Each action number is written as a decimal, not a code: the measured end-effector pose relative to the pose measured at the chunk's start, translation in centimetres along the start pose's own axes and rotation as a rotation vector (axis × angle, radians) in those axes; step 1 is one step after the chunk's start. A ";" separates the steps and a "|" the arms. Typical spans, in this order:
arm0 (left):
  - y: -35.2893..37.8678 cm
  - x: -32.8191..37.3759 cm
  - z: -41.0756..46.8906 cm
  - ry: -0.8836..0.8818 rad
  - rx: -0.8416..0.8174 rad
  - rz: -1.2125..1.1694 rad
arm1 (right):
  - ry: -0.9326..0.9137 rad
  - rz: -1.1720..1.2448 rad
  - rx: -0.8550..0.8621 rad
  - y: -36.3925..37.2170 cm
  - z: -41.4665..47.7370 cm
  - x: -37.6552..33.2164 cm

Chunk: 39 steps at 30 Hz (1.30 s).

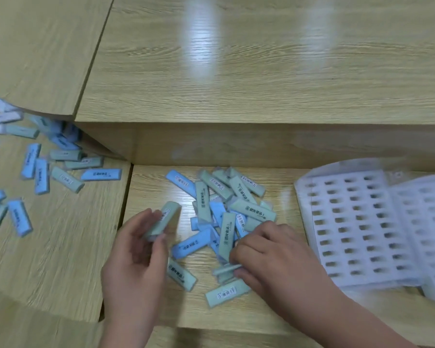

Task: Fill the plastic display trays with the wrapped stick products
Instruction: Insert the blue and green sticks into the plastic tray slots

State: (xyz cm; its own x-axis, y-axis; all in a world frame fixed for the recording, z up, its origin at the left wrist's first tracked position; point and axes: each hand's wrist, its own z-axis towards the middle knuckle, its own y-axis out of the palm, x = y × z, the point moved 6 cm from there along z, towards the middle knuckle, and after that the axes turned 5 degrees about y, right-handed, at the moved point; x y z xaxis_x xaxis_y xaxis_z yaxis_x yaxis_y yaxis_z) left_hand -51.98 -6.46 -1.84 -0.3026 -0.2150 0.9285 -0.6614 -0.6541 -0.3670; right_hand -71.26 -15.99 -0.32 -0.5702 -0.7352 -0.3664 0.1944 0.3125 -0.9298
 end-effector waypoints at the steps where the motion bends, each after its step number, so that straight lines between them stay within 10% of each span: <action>1: 0.0 0.4 -0.2 0.011 0.019 -0.044 | 0.002 0.023 0.034 -0.4 -0.1 0.2; 16: 12.7 12.8 -1.6 0.203 -0.228 -0.171 | 0.563 1.061 0.475 -9.8 -7.6 14.0; 39: 19.9 13.7 0.7 0.531 -0.251 0.274 | 0.543 1.120 0.465 -7.4 -5.7 16.6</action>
State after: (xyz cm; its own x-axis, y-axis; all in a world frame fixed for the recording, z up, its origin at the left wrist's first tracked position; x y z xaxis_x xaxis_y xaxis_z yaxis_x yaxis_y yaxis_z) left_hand -68.80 -22.90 3.58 -0.7390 0.0798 0.6690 -0.6327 -0.4232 -0.6485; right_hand -86.71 -27.01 0.65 -0.1468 0.1489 -0.9779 0.9561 0.2747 -0.1017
